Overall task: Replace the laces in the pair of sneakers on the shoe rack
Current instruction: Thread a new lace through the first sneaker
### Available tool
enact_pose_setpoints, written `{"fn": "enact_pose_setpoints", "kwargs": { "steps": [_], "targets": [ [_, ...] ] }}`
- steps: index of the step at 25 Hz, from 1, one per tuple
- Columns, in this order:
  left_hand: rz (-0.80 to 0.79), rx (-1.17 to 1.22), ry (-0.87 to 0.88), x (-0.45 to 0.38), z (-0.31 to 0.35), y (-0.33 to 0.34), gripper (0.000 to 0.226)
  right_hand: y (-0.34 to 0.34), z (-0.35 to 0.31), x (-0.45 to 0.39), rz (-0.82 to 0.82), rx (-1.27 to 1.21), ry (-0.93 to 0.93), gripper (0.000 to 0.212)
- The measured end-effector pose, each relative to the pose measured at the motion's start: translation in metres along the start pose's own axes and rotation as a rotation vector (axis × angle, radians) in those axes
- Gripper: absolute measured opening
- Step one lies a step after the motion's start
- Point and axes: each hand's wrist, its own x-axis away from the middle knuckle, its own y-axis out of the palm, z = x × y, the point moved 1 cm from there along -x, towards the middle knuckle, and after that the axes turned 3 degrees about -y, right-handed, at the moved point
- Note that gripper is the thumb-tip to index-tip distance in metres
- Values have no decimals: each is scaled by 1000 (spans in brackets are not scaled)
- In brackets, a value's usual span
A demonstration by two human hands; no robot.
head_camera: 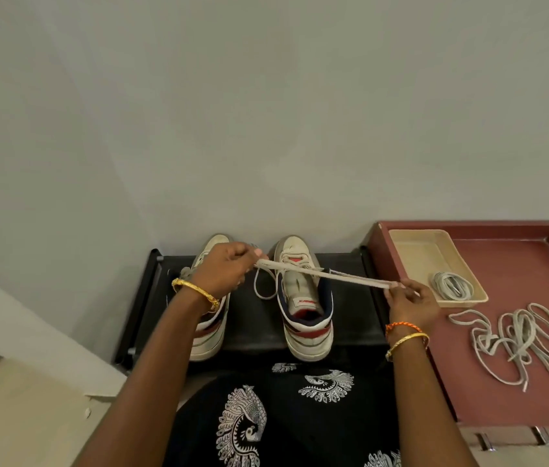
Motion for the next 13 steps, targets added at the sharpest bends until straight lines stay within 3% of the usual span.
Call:
{"fn": "enact_pose_setpoints", "kwargs": {
  "steps": [2, 3, 5, 6, 7, 9, 13],
  "targets": [
    [-33, -54, 31, 0, 9, 3, 22, 4, -6, 14, -17, 543, -144, 39],
    [-74, -91, 53, 1, 14, 10, 22, 10, -13, 24, -132, 678, -326, 49],
    [-143, -141, 99, 4, 23, 27, 17, 27, -31, 50, -610, 603, -537, 51],
    [-153, -141, 117, 5, 26, 34, 15, 35, -38, 64, -877, 514, -500, 46],
    [-146, -118, 128, 6, 26, 38, 13, 39, -45, 76, -1045, 431, -434, 38],
    [-127, -43, 116, 6, 24, 36, 12, 42, -50, 77, -1000, 346, -375, 22],
    [-100, -65, 24, 2, 8, 20, 13, 33, -51, 50, -560, 439, -441, 11]
  ]
}}
